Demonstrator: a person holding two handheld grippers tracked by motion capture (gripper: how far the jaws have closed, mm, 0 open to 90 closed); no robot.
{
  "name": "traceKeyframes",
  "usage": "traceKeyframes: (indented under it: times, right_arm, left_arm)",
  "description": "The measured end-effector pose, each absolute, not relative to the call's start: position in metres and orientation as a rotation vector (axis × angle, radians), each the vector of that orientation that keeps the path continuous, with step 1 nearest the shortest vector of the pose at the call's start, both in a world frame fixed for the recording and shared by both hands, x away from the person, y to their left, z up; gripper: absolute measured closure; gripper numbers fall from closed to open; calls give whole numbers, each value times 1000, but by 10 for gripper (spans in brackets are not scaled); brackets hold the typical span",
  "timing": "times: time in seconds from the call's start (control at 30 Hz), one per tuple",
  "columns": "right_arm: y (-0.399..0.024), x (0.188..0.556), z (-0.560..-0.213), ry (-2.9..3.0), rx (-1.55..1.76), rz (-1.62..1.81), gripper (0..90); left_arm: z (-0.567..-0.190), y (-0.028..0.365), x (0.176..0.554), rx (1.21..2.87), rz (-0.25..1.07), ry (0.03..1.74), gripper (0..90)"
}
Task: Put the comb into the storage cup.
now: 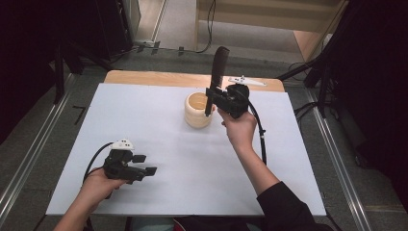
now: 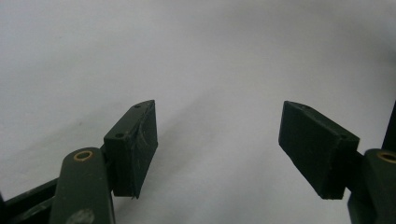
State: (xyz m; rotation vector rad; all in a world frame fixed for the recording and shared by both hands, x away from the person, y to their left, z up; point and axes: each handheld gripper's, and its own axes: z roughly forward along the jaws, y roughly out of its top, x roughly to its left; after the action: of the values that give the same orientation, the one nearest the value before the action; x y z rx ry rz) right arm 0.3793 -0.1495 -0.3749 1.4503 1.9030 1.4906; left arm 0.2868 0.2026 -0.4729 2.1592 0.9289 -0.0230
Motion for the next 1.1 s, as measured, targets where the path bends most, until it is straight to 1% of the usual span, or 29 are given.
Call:
traceKeyframes:
  times: [1.1]
  right_arm:
    - [-136,432,-371,1842,1469,1437,698]
  left_arm:
    - [-474,204,288,2160,-28,928,291]
